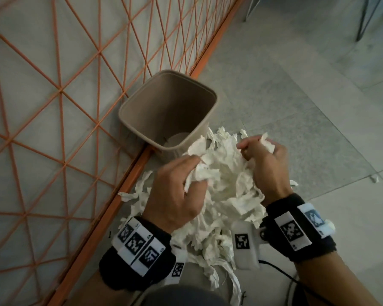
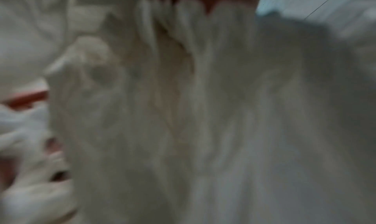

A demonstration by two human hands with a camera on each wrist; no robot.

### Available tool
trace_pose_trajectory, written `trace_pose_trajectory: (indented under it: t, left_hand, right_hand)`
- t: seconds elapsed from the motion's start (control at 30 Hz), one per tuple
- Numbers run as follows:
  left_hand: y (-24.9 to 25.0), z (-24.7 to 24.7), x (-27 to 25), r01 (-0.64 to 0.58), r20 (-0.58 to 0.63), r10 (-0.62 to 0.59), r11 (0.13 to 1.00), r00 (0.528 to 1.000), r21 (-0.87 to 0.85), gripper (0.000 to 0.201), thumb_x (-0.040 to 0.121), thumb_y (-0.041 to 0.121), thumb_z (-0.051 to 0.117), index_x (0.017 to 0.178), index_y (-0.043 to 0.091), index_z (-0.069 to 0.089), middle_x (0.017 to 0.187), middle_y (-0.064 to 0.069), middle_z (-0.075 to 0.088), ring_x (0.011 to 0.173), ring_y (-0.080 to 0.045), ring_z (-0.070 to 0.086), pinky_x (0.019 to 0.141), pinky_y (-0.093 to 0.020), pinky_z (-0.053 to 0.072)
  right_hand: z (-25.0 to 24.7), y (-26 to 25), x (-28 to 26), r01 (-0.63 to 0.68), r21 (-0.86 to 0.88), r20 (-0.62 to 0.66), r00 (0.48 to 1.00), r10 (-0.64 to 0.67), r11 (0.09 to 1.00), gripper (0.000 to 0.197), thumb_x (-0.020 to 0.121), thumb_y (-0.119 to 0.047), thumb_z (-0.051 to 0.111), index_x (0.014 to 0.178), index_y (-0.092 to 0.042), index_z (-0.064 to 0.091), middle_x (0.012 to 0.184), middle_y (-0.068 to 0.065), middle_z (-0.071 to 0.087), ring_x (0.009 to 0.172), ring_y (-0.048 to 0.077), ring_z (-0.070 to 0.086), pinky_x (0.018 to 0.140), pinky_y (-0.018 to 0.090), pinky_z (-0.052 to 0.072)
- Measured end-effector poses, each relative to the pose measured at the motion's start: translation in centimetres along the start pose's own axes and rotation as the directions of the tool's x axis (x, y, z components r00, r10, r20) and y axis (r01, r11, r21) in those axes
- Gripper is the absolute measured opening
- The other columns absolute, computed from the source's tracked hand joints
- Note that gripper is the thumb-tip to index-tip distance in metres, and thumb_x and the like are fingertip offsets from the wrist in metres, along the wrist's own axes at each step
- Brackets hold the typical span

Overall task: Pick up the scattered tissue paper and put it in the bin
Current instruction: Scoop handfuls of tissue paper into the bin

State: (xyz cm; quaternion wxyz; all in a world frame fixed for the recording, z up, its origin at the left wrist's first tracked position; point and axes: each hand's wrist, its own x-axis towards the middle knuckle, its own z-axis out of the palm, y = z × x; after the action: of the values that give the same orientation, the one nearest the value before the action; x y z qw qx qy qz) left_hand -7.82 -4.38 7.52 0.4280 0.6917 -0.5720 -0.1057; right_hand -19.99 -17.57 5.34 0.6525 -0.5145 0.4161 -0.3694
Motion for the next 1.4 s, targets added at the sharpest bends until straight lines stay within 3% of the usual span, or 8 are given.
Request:
trace_pose_trajectory:
  t: [0.2,0.33,0.47,0.63,0.83,1.1,1.23,1.4]
  left_hand:
    - [2.7,-4.4,7.6,0.034,-0.049,-0.038,0.996,0.998,-0.082,0.034,0.095,0.023,0.035,0.11,0.002,0.056,0.099,0.007,0.056,0.103,-0.014,0.057,0.093,-0.032,0.045]
    - [1.5,-7.6,12.5,0.028,-0.072,-0.035,0.995,0.997,-0.098,0.013,0.093,0.012,0.038,0.104,0.014,0.044,0.102,-0.014,0.049,0.092,-0.02,0.049,0.084,-0.028,0.043]
    - [-1.4,-8.1,14.4,0.021,-0.141,-0.032,0.997,0.989,-0.079,0.021,0.093,0.015,0.044,0.111,0.024,0.037,0.111,-0.006,0.045,0.092,-0.01,0.048,0.08,-0.018,0.041]
    - [-5.4,-6.3,13.3,0.242,0.007,-0.244,0.966,0.97,0.091,0.027,0.099,0.022,0.048,0.123,0.021,0.038,0.128,-0.005,0.041,0.104,-0.017,0.052,0.084,-0.028,0.045]
    - [-7.0,-6.5,12.0,0.332,0.248,-0.461,0.841,0.852,0.426,0.024,0.096,0.037,0.049,0.117,0.029,0.058,0.127,-0.005,0.06,0.109,-0.024,0.058,0.088,-0.034,0.046]
    - [-4.2,-9.8,5.7,0.188,-0.115,-0.163,0.946,0.98,0.263,0.02,0.096,0.028,0.055,0.112,0.027,0.067,0.113,0.01,0.066,0.099,-0.004,0.058,0.086,-0.021,0.045]
    - [-7.2,-6.8,-1.1,0.327,-0.251,-0.268,0.917,0.93,0.229,0.012,0.093,0.017,0.06,0.099,0.02,0.07,0.098,0.006,0.069,0.09,-0.008,0.062,0.081,-0.024,0.05]
    - [-12.0,0.2,-7.3,0.483,0.157,-0.574,0.783,0.804,0.393,0.022,0.089,0.03,0.061,0.11,0.035,0.066,0.122,0.009,0.058,0.114,-0.017,0.053,0.096,-0.034,0.046]
  right_hand:
    - [4.9,-7.7,3.9,-0.013,0.26,0.316,0.946,-0.073,0.965,0.034,0.085,-0.036,0.052,0.092,-0.006,0.064,0.1,0.018,0.067,0.098,0.042,0.064,0.094,0.055,0.049]
    - [8.8,-11.4,6.1,0.068,0.35,0.342,0.919,-0.195,0.934,0.023,0.083,-0.02,0.038,0.085,-0.008,0.059,0.084,0.014,0.061,0.085,0.032,0.058,0.083,0.047,0.049]
    - [11.5,-11.5,8.5,0.227,0.197,0.31,0.909,-0.28,0.954,0.023,0.077,-0.019,0.043,0.074,-0.025,0.065,0.081,0.015,0.05,0.077,0.031,0.048,0.075,0.053,0.044]
    - [12.1,-7.3,10.3,0.168,-0.008,0.362,0.92,-0.153,0.986,0.028,0.068,0.002,0.045,0.075,-0.021,0.06,0.066,-0.003,0.054,0.058,0.012,0.048,0.053,0.025,0.04]
    - [10.5,-4.2,11.0,0.343,-0.485,0.542,0.84,-0.032,0.805,0.033,0.078,-0.002,0.058,0.099,-0.026,0.067,0.11,0.002,0.061,0.101,0.018,0.061,0.09,0.04,0.054]
    - [5.1,-2.9,8.2,0.442,-0.404,0.17,0.897,-0.409,0.801,0.023,0.086,-0.006,0.053,0.096,-0.019,0.069,0.103,-0.005,0.069,0.091,0.004,0.063,0.072,0.009,0.047]
    - [1.4,3.0,8.3,0.226,-0.576,0.044,0.968,-0.246,0.786,0.026,0.082,-0.007,0.052,0.092,-0.023,0.069,0.105,0.004,0.069,0.092,0.019,0.064,0.076,0.021,0.049]
    - [-2.1,10.2,7.4,0.037,-0.892,0.105,0.986,0.128,0.45,0.042,0.085,-0.027,0.062,0.126,-0.031,0.058,0.141,0.007,0.045,0.13,0.033,0.04,0.105,0.049,0.039]
